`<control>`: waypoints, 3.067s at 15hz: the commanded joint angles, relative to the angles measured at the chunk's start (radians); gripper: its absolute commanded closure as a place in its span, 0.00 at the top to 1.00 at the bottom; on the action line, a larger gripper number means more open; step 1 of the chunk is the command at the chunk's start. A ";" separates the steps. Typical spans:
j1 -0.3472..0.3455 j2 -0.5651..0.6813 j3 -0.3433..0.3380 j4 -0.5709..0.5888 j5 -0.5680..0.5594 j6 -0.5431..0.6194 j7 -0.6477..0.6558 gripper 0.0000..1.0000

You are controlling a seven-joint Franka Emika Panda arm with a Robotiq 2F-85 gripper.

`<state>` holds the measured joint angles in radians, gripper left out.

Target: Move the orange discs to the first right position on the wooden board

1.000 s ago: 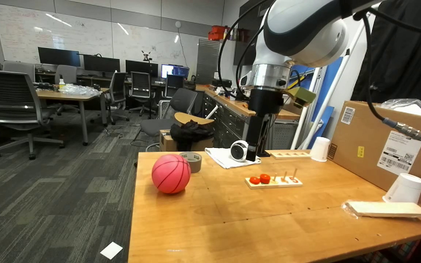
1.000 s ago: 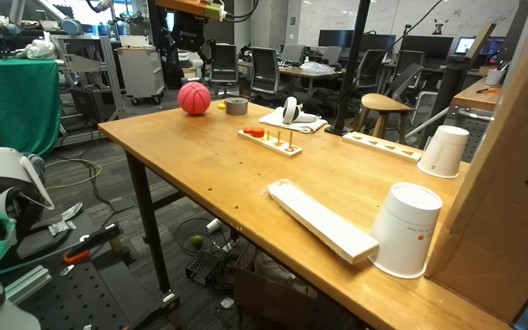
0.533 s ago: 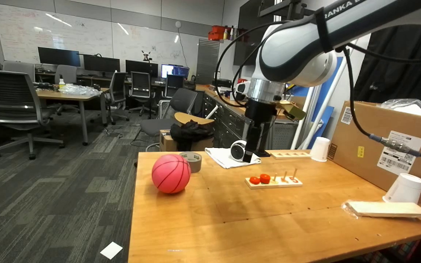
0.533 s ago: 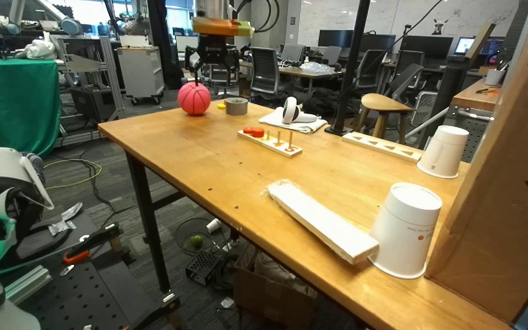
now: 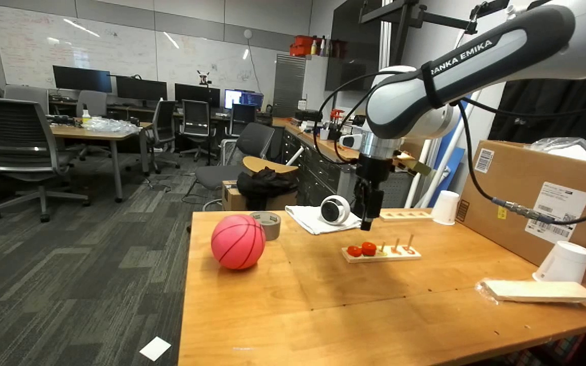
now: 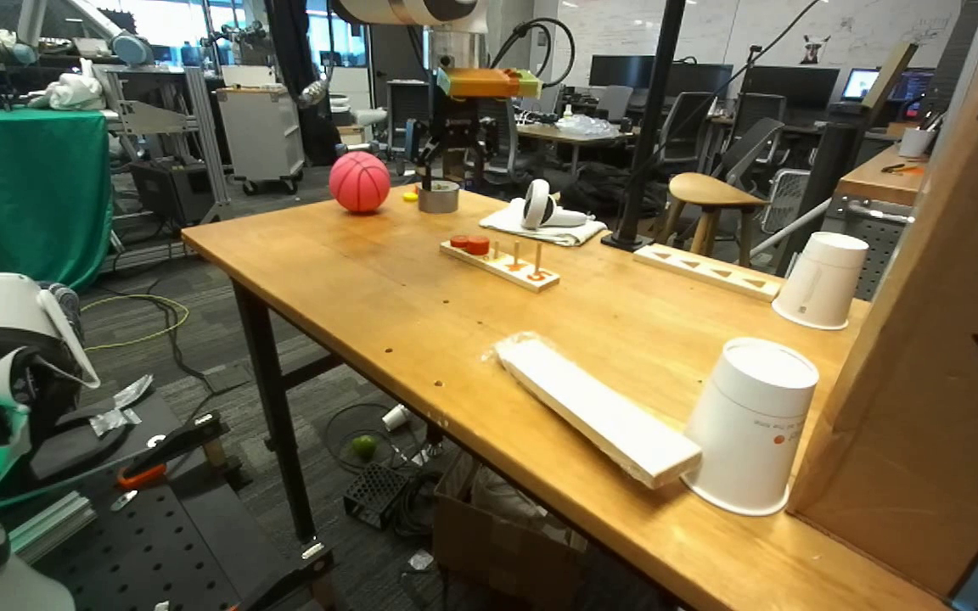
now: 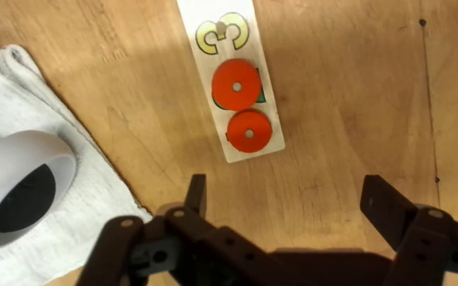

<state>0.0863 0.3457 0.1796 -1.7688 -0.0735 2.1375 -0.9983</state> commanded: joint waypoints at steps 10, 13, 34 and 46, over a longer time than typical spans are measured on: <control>-0.005 0.099 -0.036 0.074 -0.139 0.011 -0.132 1.00; -0.008 0.113 -0.038 0.074 -0.146 0.012 -0.124 1.00; -0.003 0.138 -0.057 0.065 -0.150 0.038 -0.027 1.00; -0.028 0.142 -0.036 0.062 -0.070 0.036 0.061 1.00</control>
<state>0.0616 0.4783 0.1343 -1.7218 -0.1618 2.1647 -0.9556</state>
